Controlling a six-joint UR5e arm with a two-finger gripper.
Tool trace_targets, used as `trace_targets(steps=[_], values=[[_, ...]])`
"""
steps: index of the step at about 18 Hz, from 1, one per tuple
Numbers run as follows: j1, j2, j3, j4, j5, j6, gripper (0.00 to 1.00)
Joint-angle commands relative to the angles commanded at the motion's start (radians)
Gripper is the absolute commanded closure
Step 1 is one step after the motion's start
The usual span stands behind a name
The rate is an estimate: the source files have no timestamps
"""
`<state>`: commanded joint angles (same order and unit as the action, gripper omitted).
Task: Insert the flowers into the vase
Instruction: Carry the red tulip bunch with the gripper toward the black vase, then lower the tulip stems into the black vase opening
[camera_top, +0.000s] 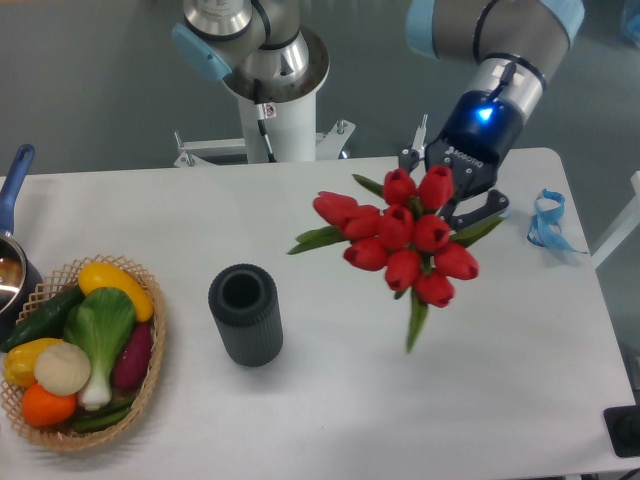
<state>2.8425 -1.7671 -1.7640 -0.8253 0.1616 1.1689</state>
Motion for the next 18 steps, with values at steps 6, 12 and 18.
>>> trace_targets(steps=[6, 12, 18], values=[[-0.098, 0.009, -0.046, 0.0, -0.082, -0.006, 0.83], [-0.135, 0.047, -0.107, 0.0, -0.212, -0.006, 0.83], [-0.184, 0.051, -0.132, 0.0, -0.229, 0.0, 0.83]])
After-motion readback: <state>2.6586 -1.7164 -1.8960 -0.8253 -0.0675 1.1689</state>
